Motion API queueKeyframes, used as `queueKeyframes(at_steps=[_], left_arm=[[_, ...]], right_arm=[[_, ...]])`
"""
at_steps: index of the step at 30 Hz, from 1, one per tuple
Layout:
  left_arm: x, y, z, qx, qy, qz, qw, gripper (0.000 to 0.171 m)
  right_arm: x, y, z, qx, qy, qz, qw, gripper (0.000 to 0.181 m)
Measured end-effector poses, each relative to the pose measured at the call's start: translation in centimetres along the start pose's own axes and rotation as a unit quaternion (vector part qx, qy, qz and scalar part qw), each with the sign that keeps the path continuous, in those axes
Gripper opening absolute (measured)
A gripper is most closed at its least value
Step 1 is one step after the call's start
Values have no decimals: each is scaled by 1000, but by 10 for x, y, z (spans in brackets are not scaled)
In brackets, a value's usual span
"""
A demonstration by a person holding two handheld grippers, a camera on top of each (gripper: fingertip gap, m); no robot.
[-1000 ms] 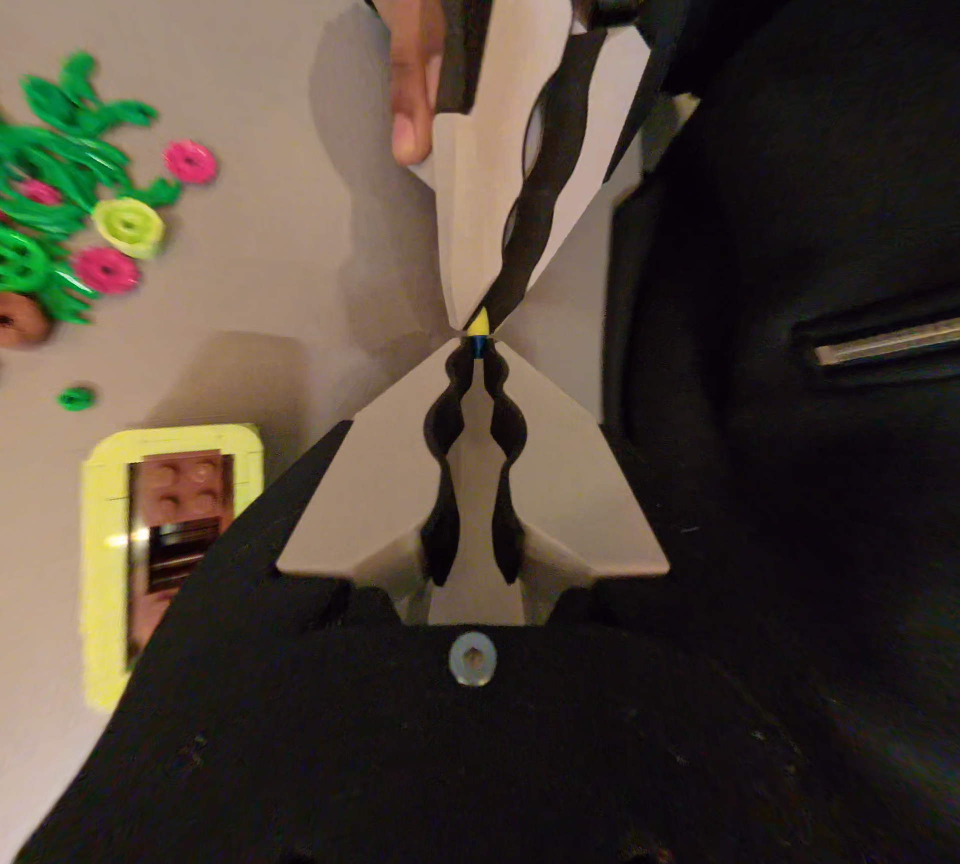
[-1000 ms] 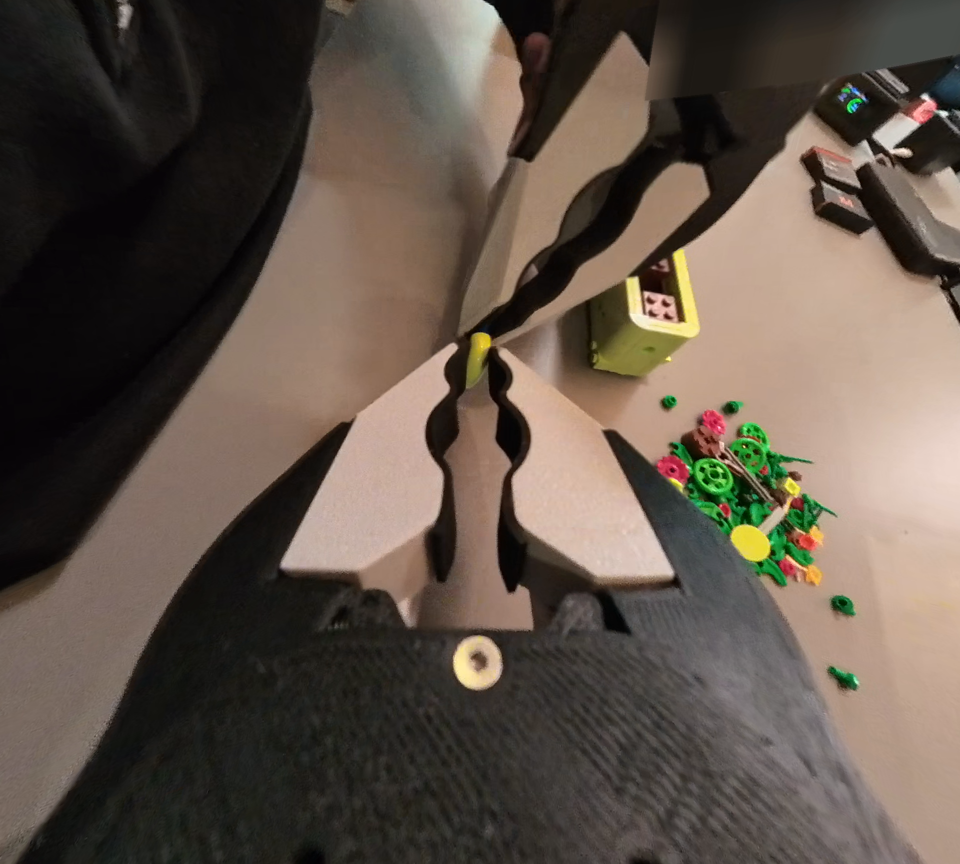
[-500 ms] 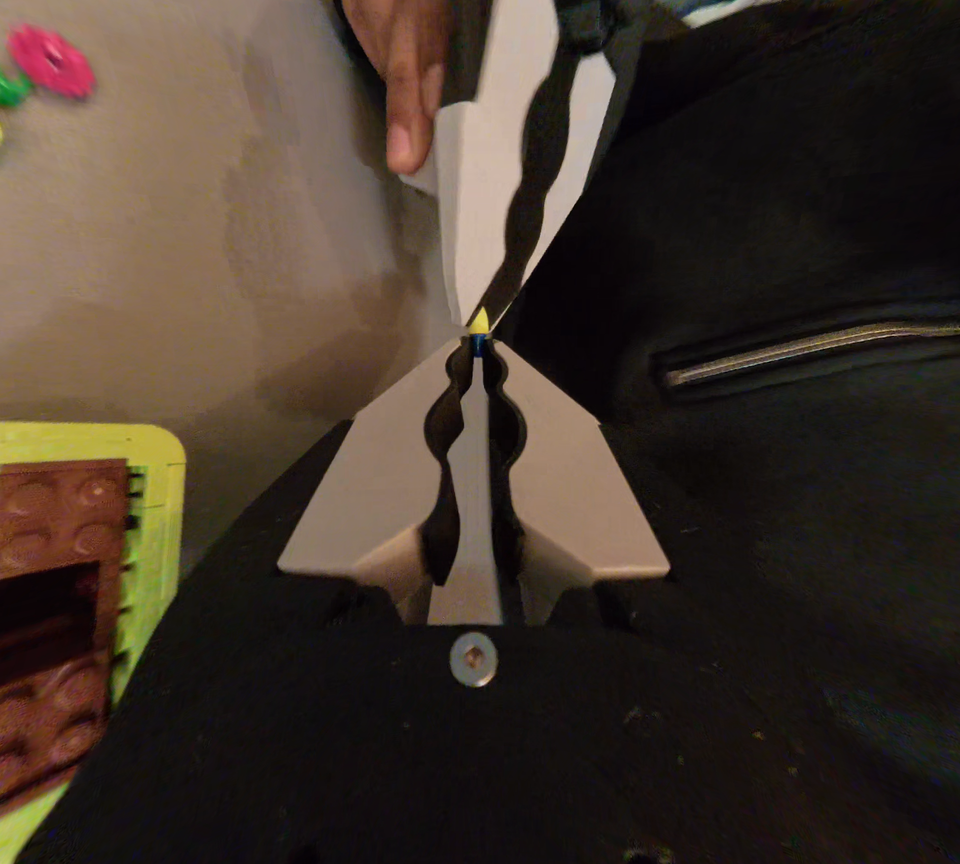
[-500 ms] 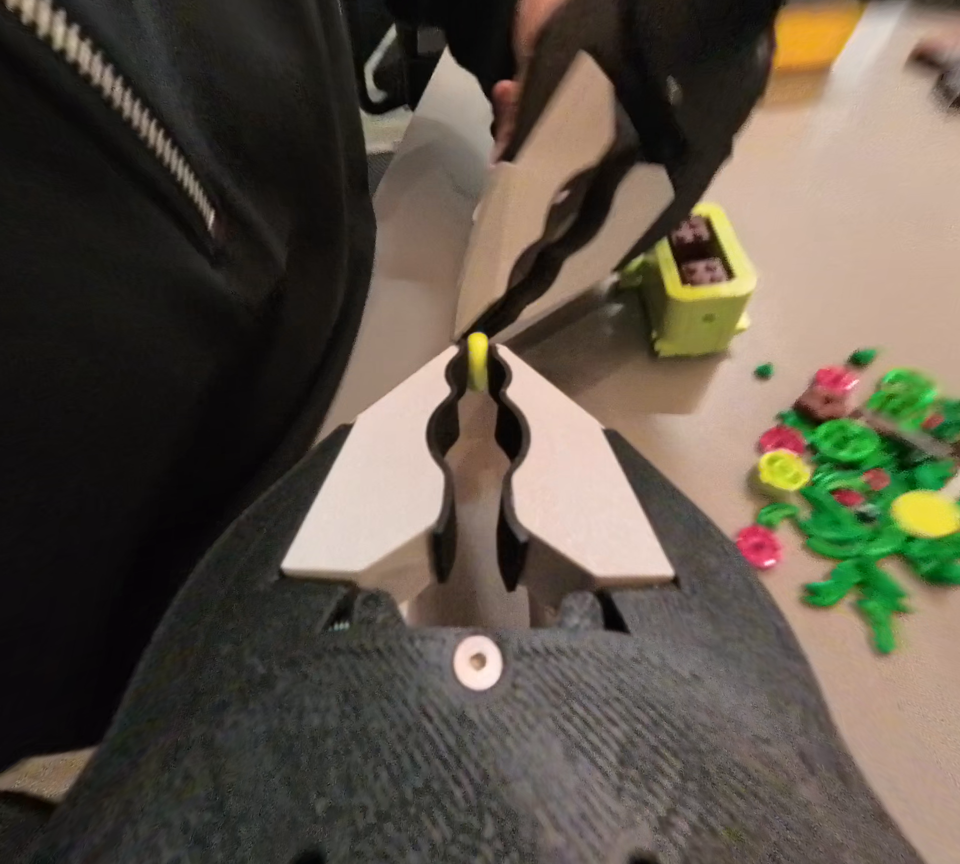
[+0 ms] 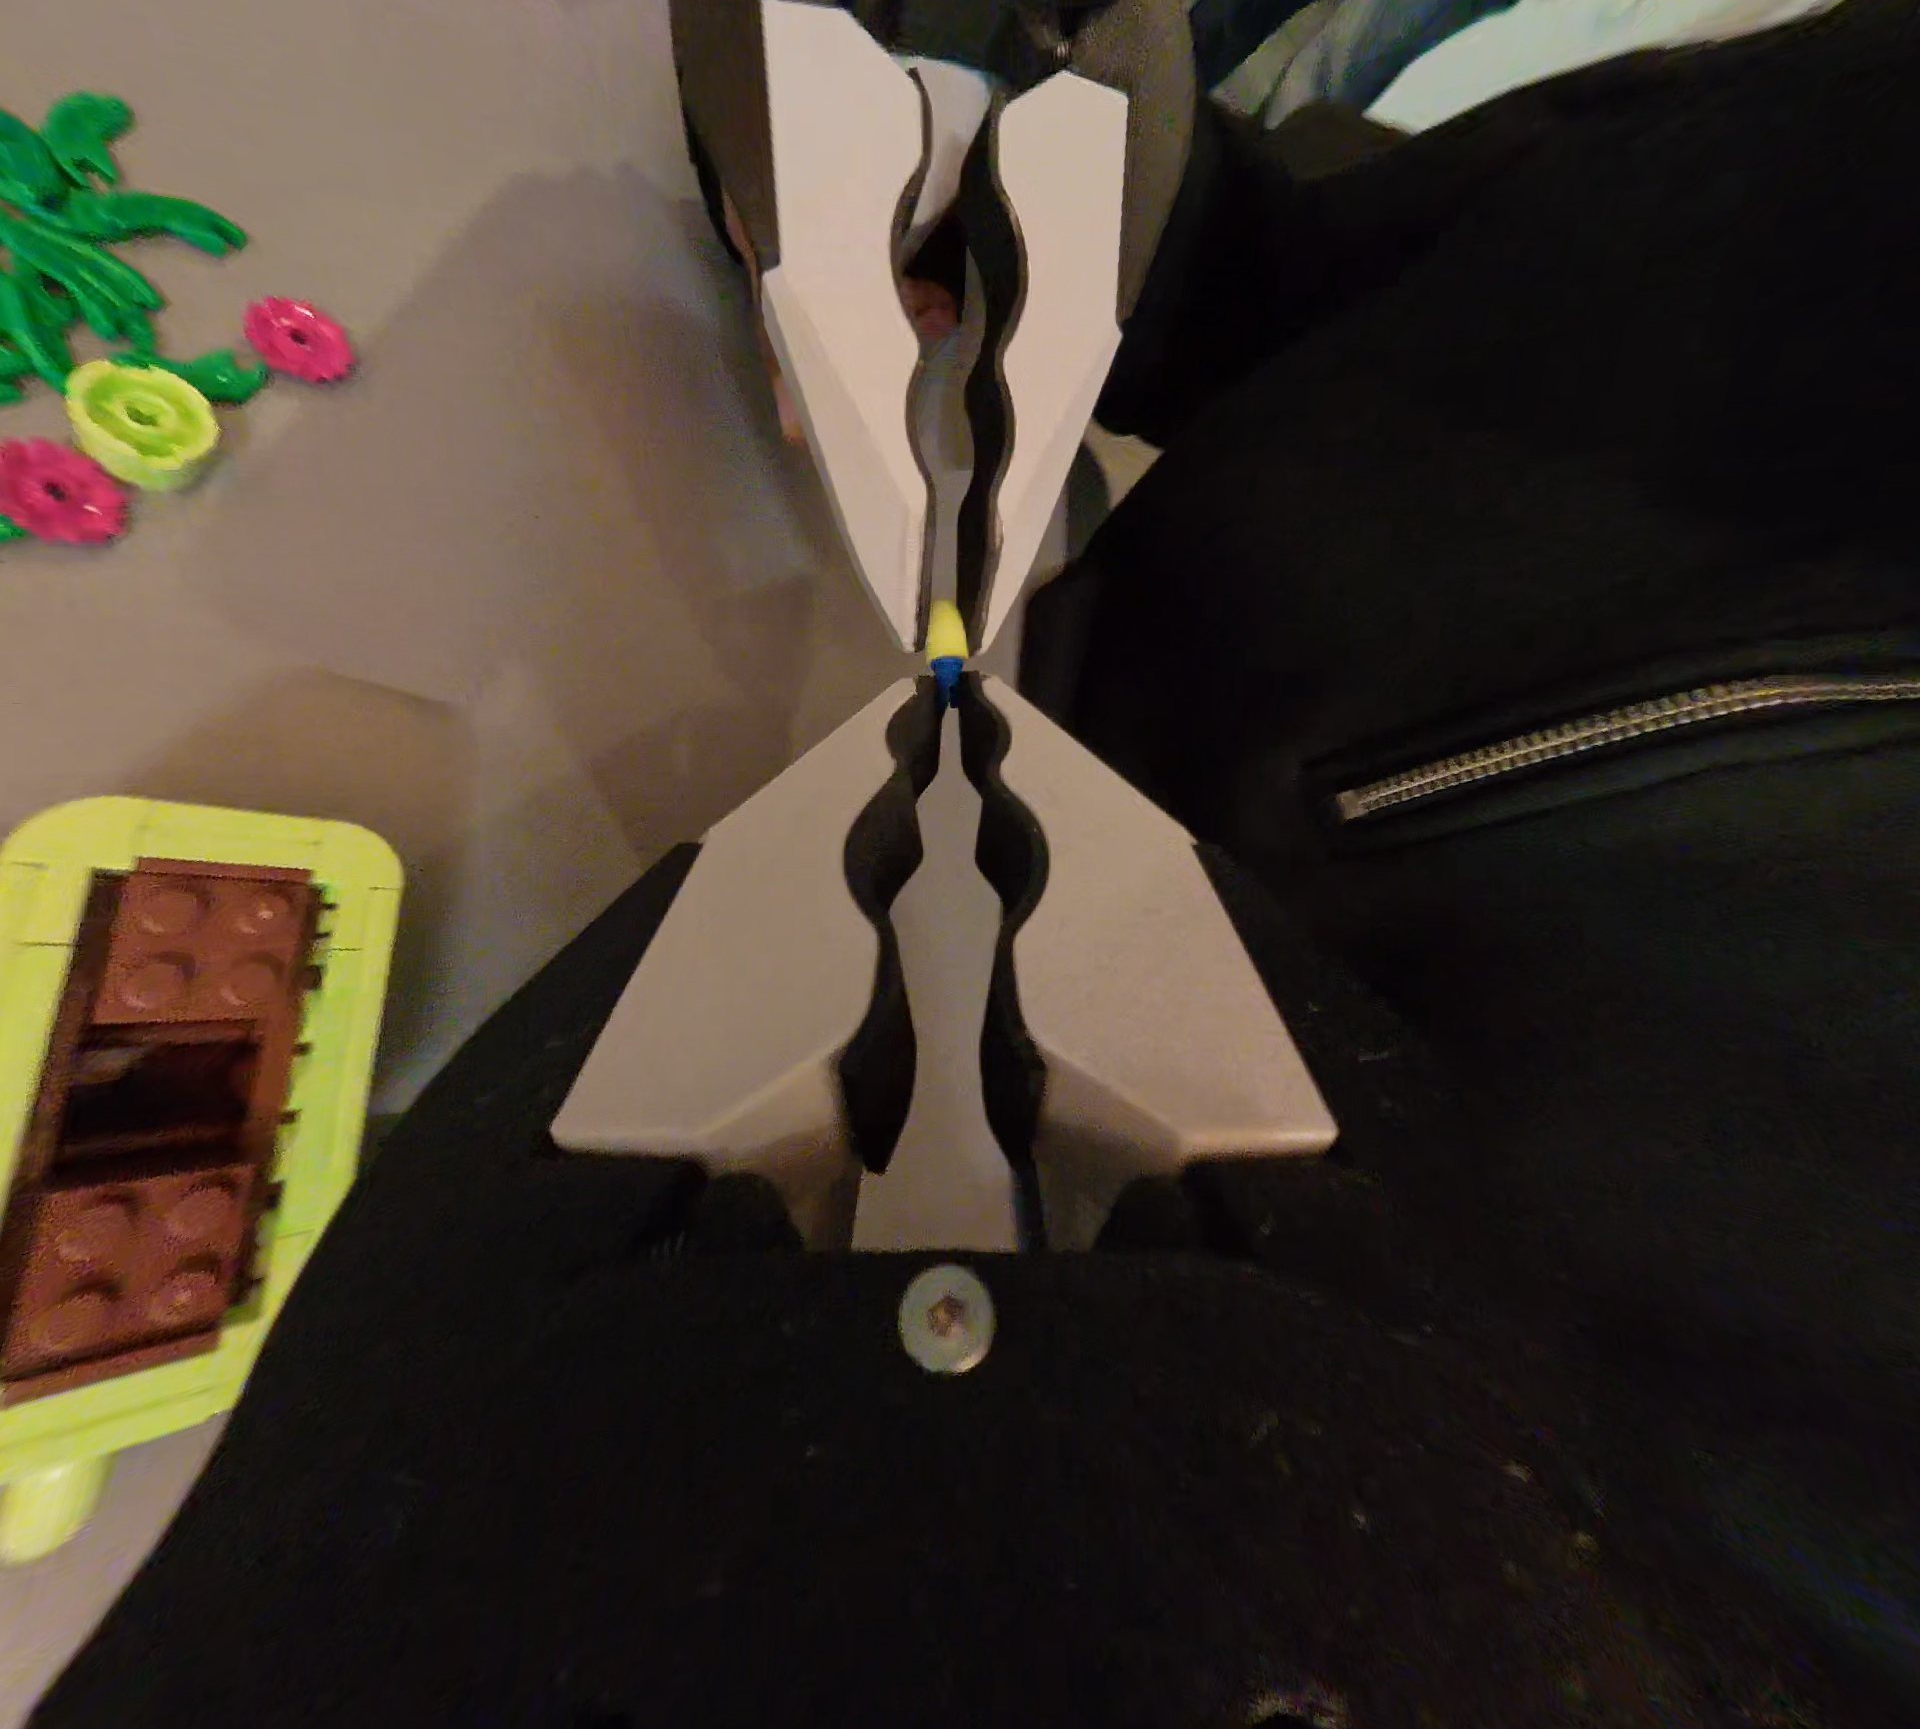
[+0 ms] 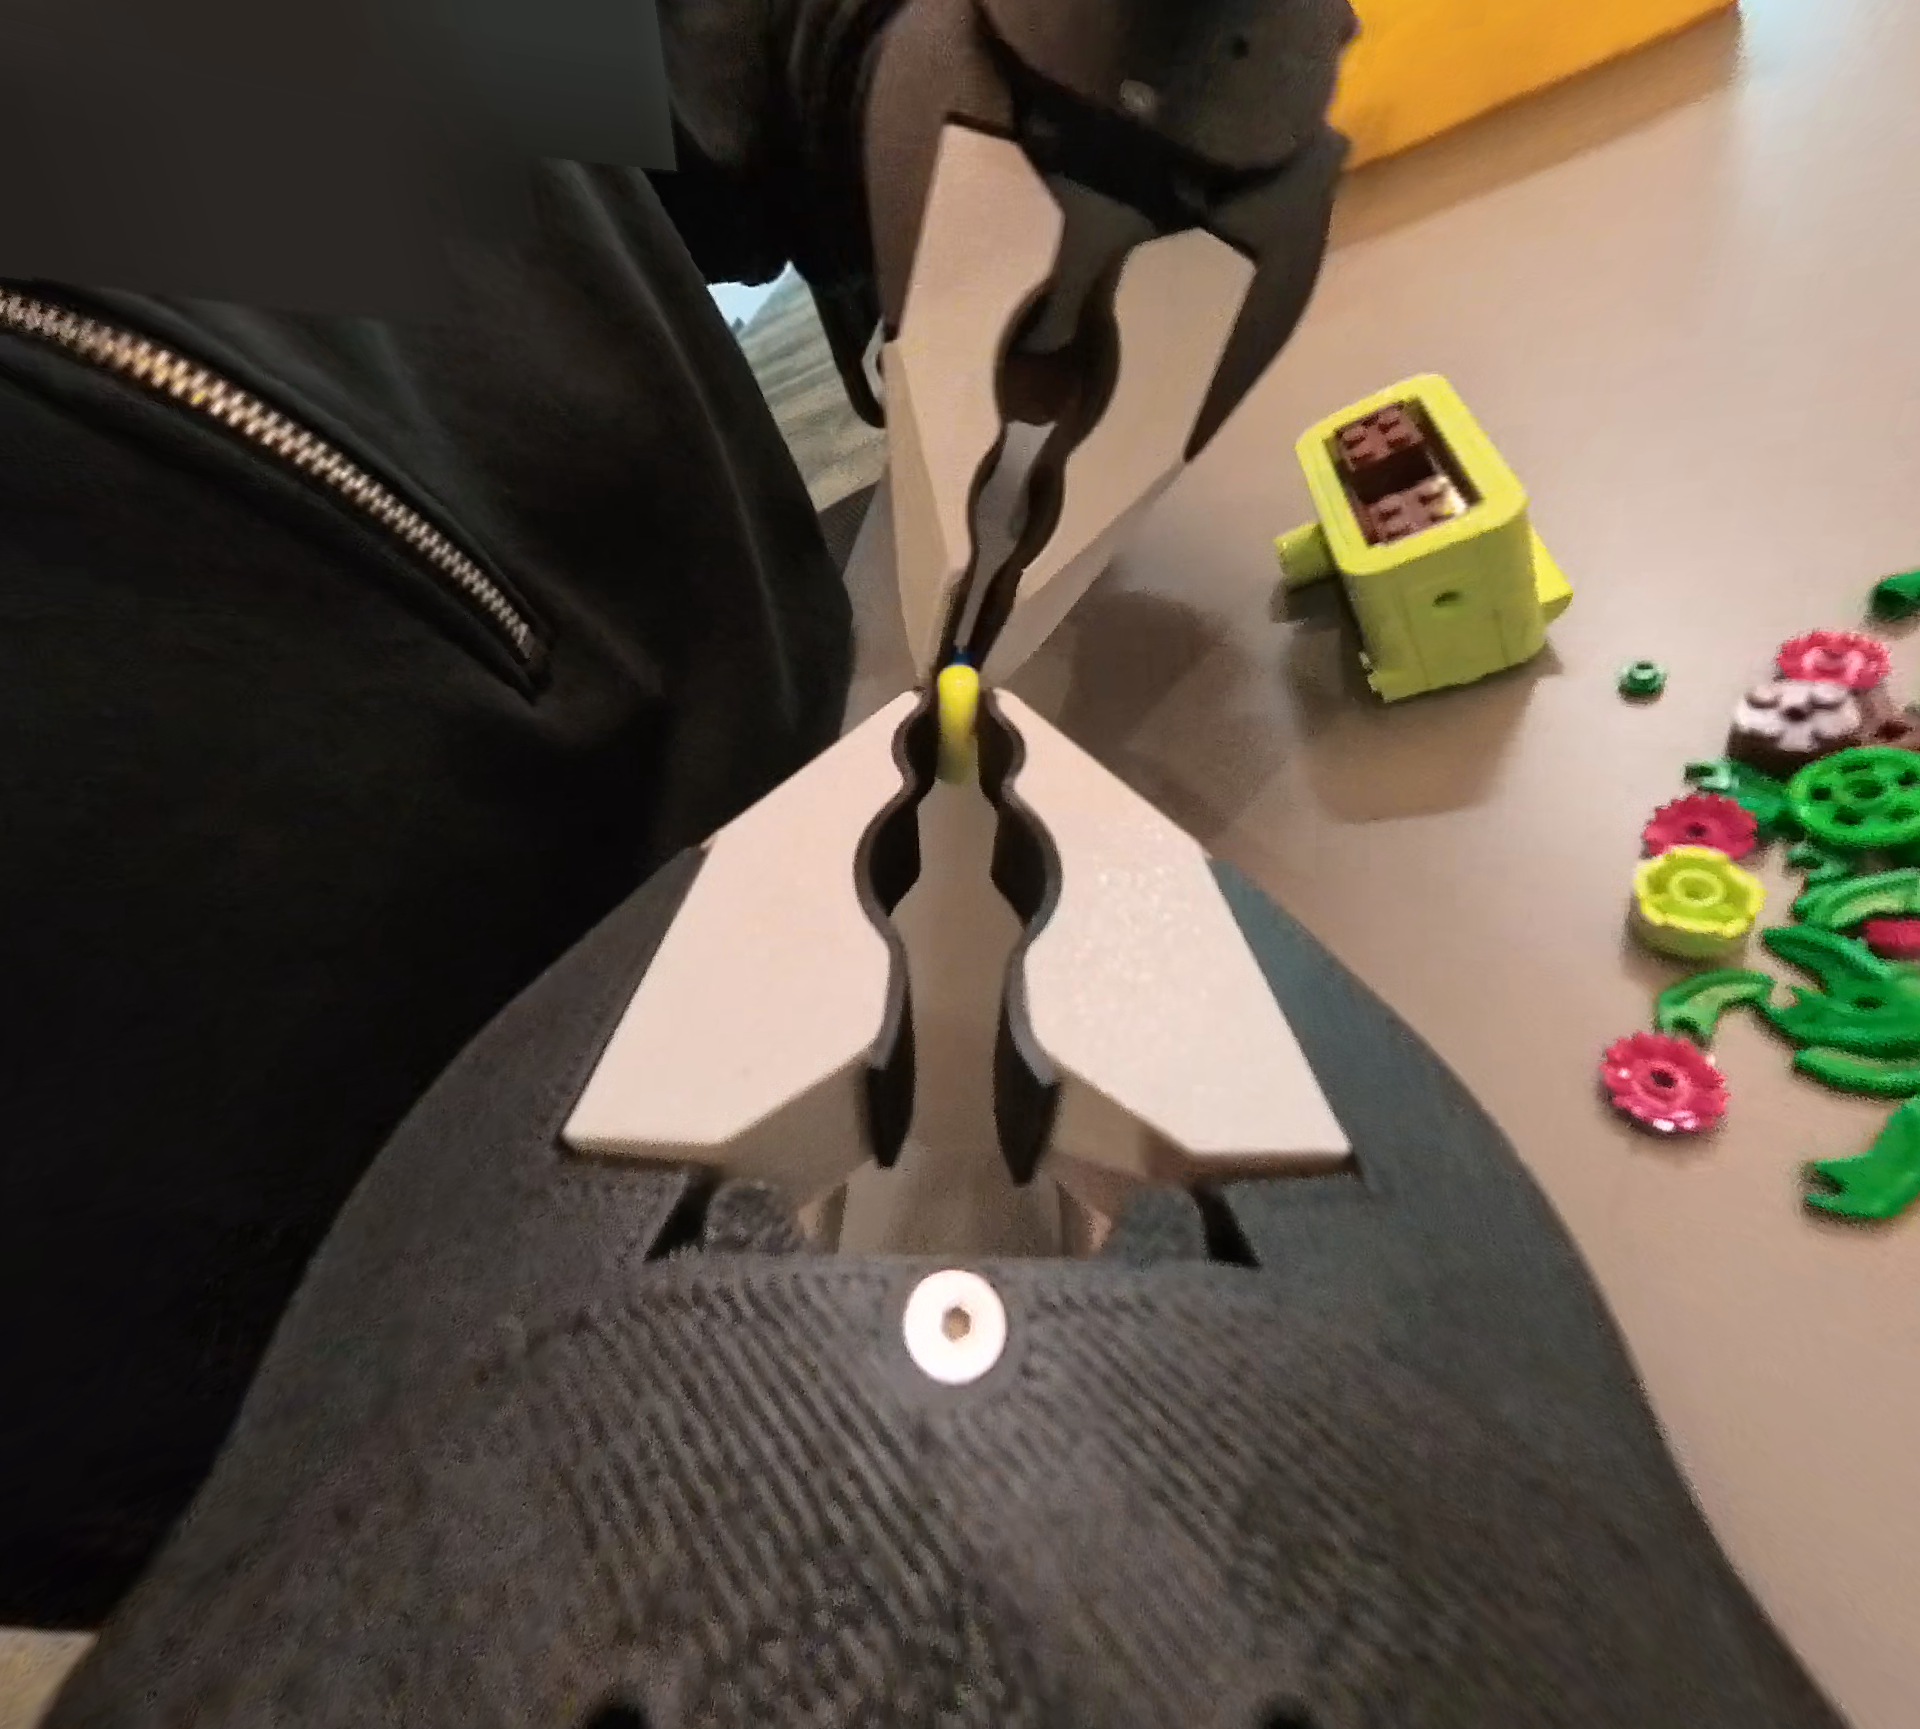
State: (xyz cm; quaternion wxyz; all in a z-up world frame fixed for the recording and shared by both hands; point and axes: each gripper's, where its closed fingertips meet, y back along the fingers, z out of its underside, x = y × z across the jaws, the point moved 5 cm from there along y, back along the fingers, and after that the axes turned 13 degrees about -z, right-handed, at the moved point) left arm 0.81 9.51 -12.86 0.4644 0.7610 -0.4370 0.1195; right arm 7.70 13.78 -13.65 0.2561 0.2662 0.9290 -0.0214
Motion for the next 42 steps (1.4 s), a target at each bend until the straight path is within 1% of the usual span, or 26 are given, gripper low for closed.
queueKeyframes(at_steps=[2,5,8,9,10,12,13,15,17,19,20,21,22,23,24,25,26,27,29,31,33,36,37,38,41,42], left_arm=[[4,1,-1,8,43,44,998,1],[5,6,-5,21,108,107,988,0],[6,4,-3,19,126,125,984,0],[5,4,-3,19,119,116,986,0],[4,3,-2,18,95,91,991,0],[3,3,-2,17,33,31,999,1],[4,4,-2,19,7,6,1000,1],[3,3,-2,18,-49,-49,997,1],[2,1,0,17,-111,-110,988,1],[2,-2,2,15,-182,-171,968,1],[4,-2,2,15,-208,-191,959,1],[5,-2,3,15,-217,-198,956,1],[6,-2,3,15,-202,-186,961,1],[6,0,2,23,-162,-156,974,1],[6,4,0,36,-107,-115,987,1],[5,7,-2,47,-53,-74,995,1],[5,9,-2,55,-14,-45,997,1],[4,8,-1,58,8,-28,998,1],[7,9,0,68,50,14,996,1],[9,13,-4,80,109,72,988,0],[9,13,-3,78,146,109,980,0],[12,14,-2,79,209,182,958,0],[12,14,-2,80,217,189,954,0],[11,12,0,78,207,179,959,0],[11,14,-1,87,129,101,983,0],[12,14,-2,84,96,71,989,4]], right_arm=[[-6,0,-3,0,52,0,999,6],[-13,2,-9,8,157,24,987,6],[-15,1,-8,4,165,21,986,6],[-13,1,-8,4,150,19,989,6],[-11,1,-7,2,119,16,993,6],[-5,2,-4,17,19,-5,1000,6],[-3,3,-4,29,-22,-16,999,6],[2,4,-2,36,-75,-23,996,6],[6,4,1,41,-118,-27,992,6],[10,5,4,44,-145,-29,988,6],[10,5,4,46,-153,-32,987,6],[10,5,4,46,-160,-37,985,6],[9,5,4,47,-165,-45,984,6],[7,5,3,53,-160,-51,984,6],[6,5,0,60,-144,-54,986,6],[4,5,-3,64,-115,-51,990,6],[2,4,-5,60,-80,-43,994,6],[1,4,-6,53,-50,-34,997,6],[-4,3,-8,51,-3,-29,998,6],[-9,5,-13,61,53,-22,997,6],[-11,4,-14,58,81,-16,995,6],[-17,3,-17,64,128,-13,990,6],[-17,3,-17,61,139,-6,988,6],[-17,3,-15,53,138,-3,989,6],[-13,3,-14,50,104,-6,993,6],[-10,5,-14,52,89,-2,995,6]])
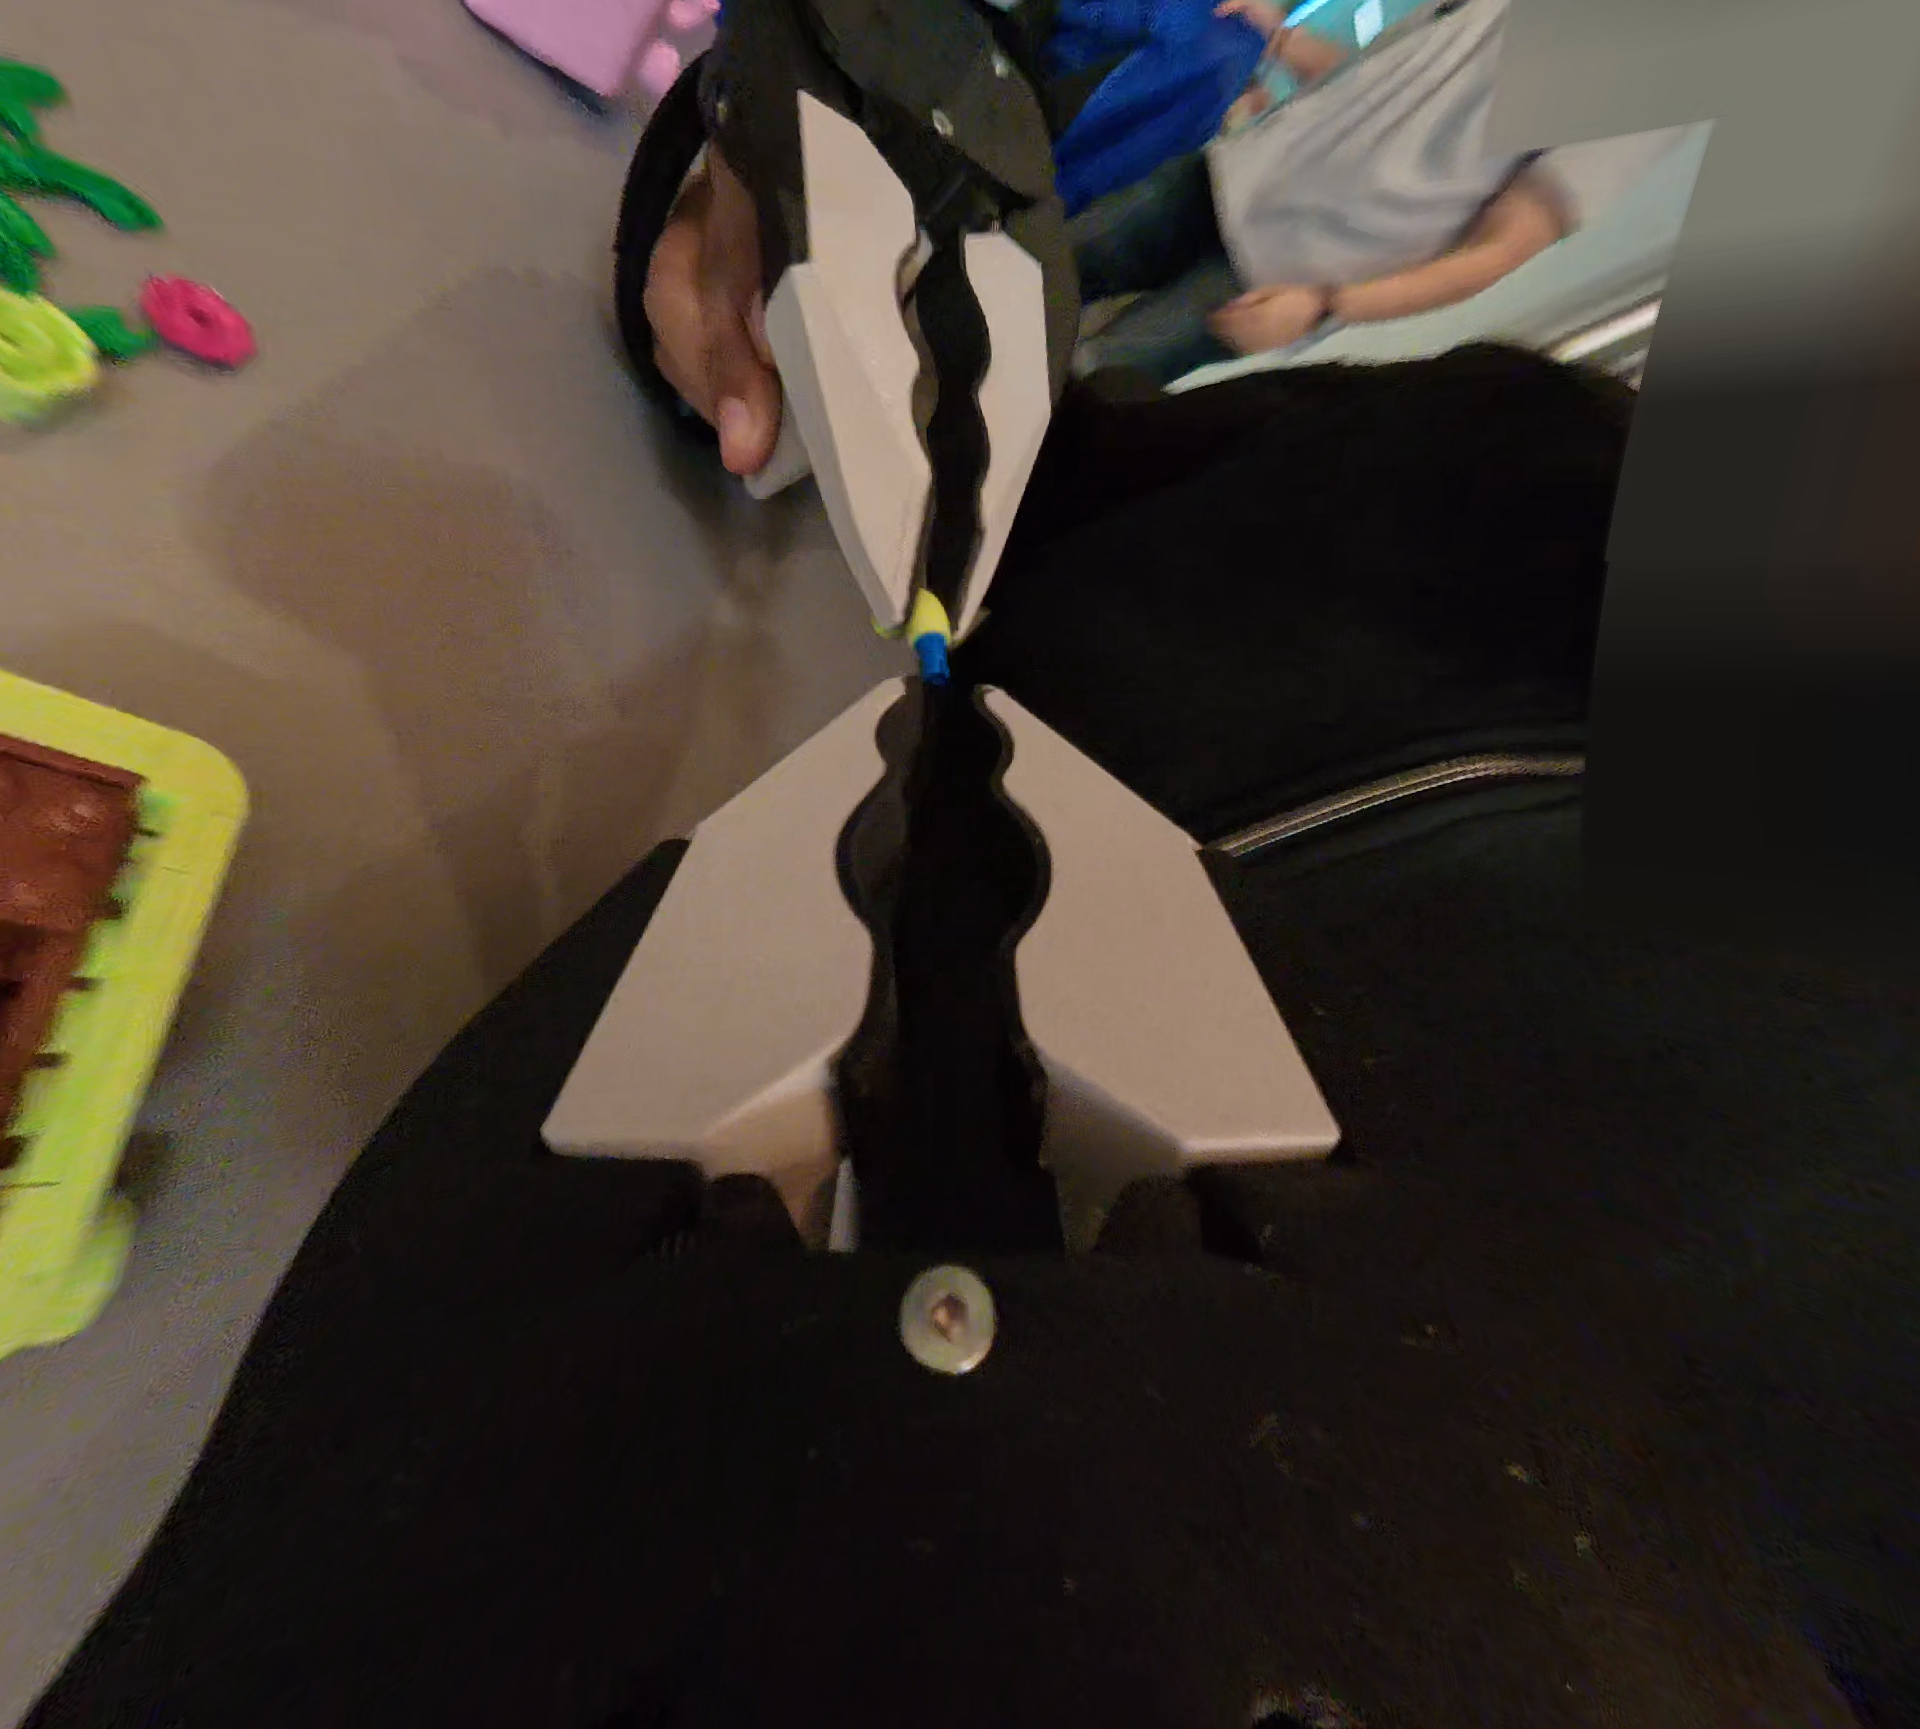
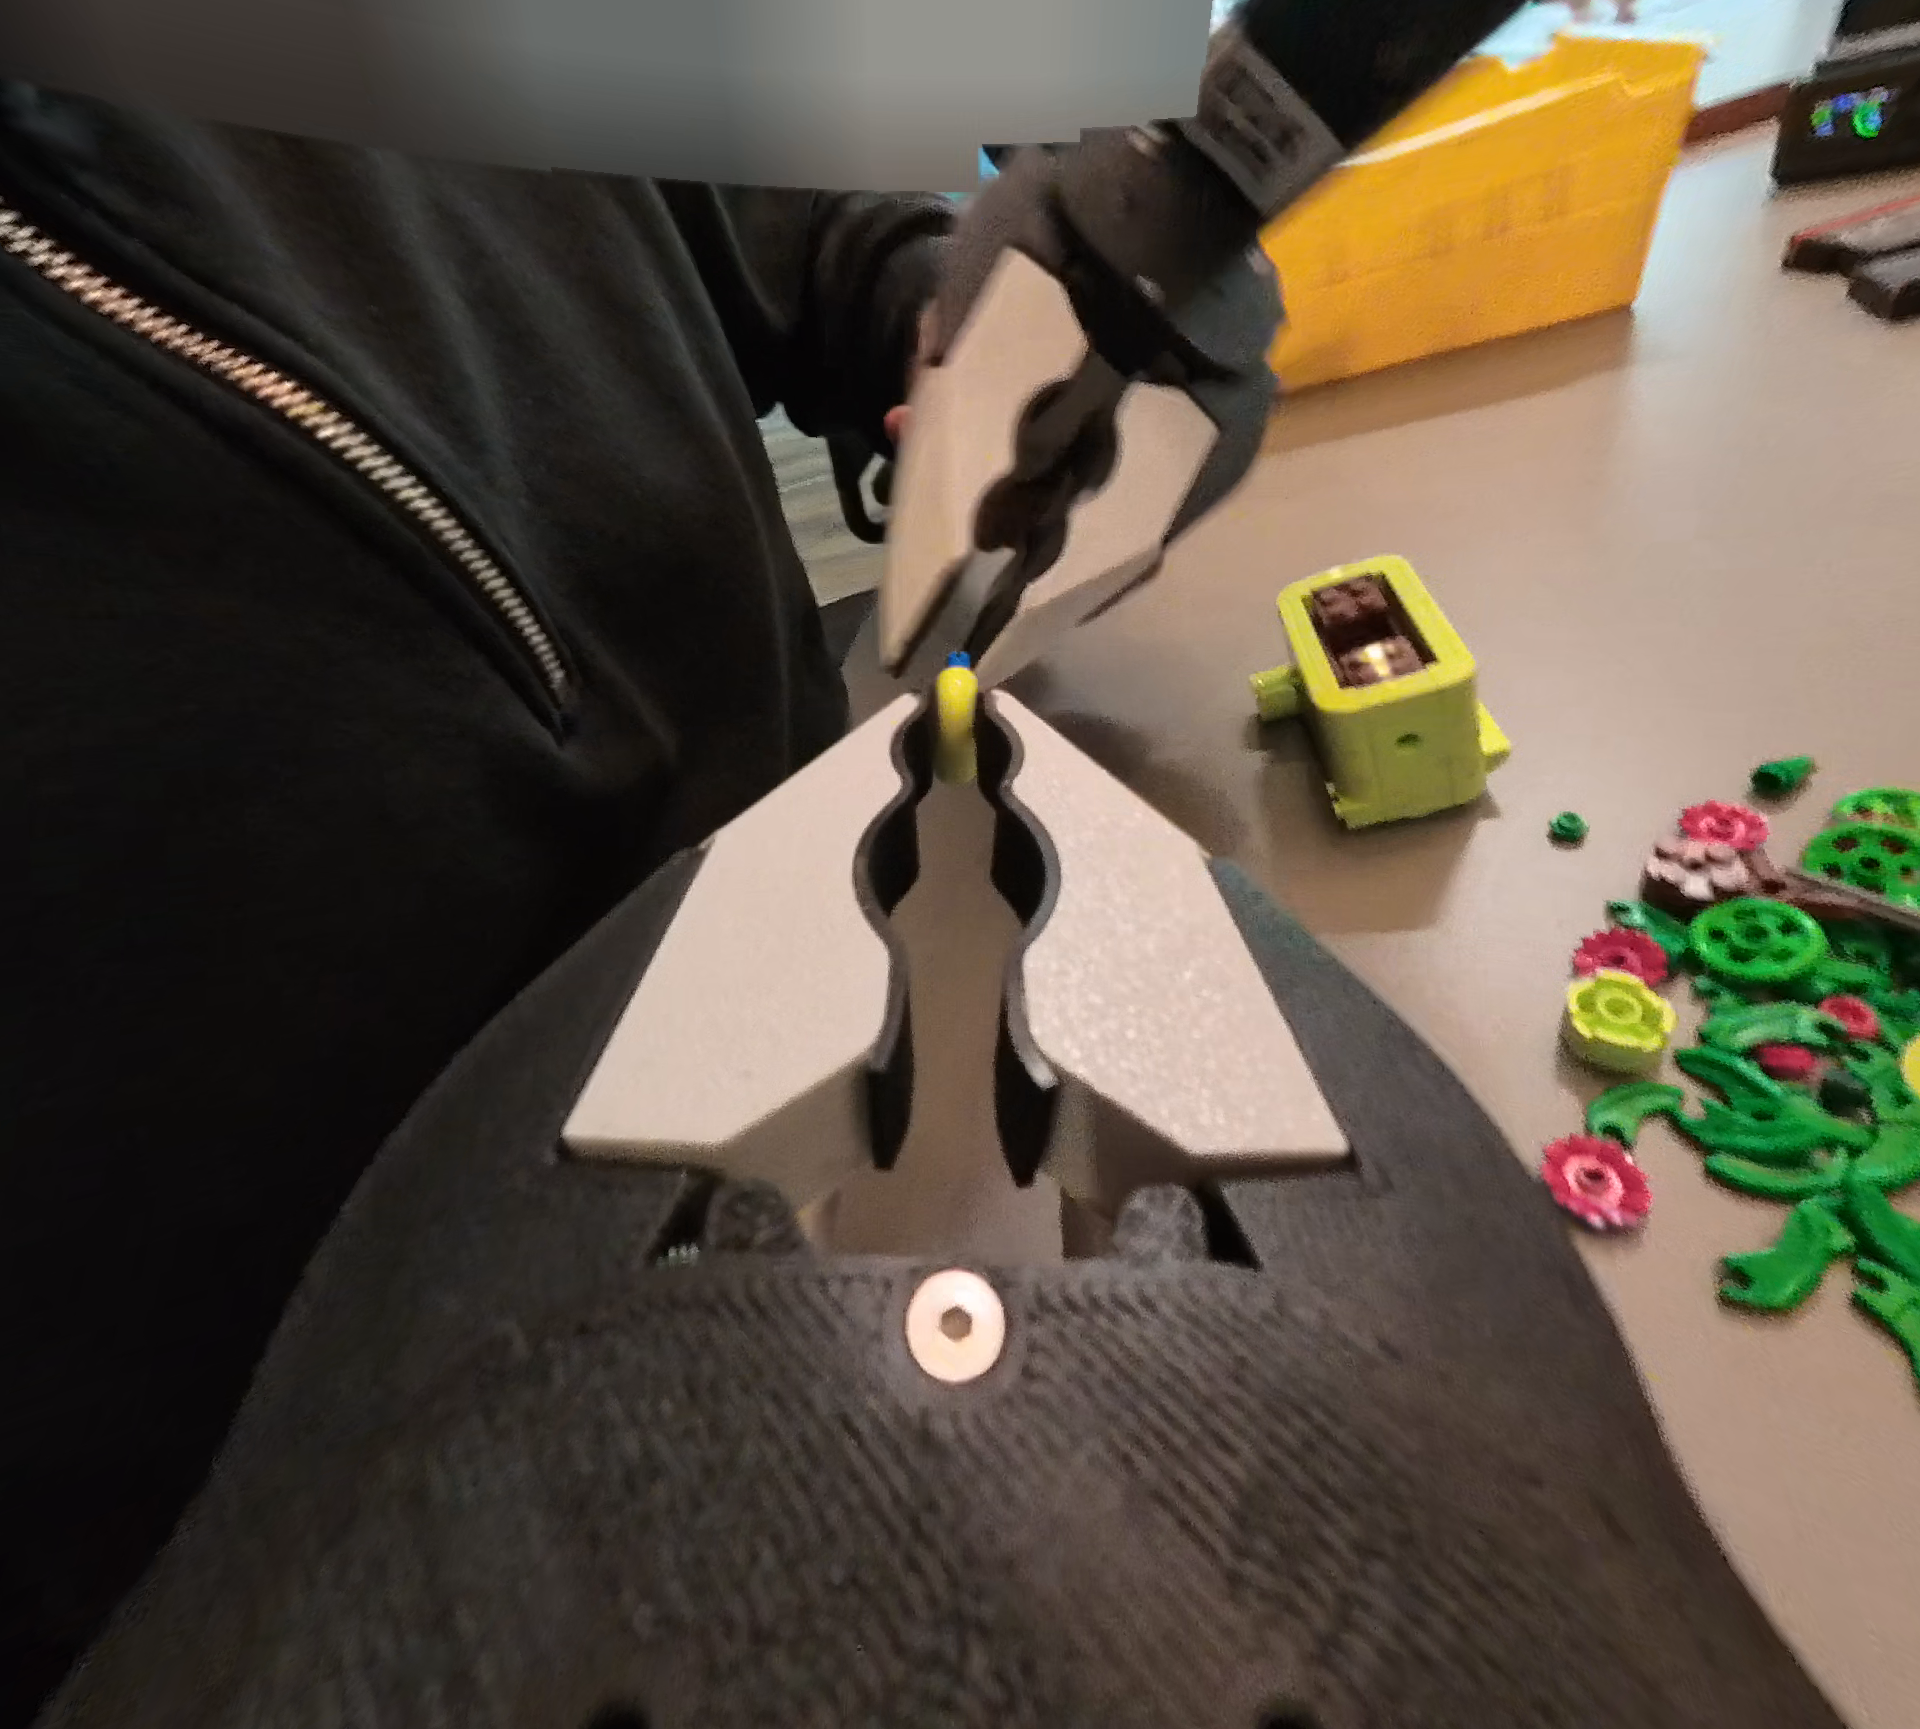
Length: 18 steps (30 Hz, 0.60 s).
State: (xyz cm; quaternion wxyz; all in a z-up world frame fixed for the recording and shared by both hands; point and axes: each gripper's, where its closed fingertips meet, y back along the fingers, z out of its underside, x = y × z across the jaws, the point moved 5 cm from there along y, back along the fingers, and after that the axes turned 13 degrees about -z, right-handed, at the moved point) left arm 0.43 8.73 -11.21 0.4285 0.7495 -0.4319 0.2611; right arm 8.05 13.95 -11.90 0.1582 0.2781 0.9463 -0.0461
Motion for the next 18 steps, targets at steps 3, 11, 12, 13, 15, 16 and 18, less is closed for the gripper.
queueKeyframes(at_steps=[3,11,12,13,15,16,18], left_arm=[[-3,-2,2,-8,-125,-115,985,14],[-28,-9,3,-15,-464,-424,778,13],[-31,-10,3,-19,-484,-444,754,10],[-34,-10,3,-20,-500,-460,734,8],[-37,-12,2,-19,-518,-475,711,6],[-38,-13,2,-20,-519,-477,709,5],[-38,-14,1,-18,-518,-481,707,4]], right_arm=[[10,3,7,-16,-59,24,998,6],[33,1,21,-3,-201,78,976,6],[37,1,21,18,-225,77,971,5],[40,1,20,39,-247,72,966,5],[44,0,20,75,-279,61,955,5],[46,-1,21,82,-292,65,951,5],[49,-2,23,83,-297,81,948,5]])
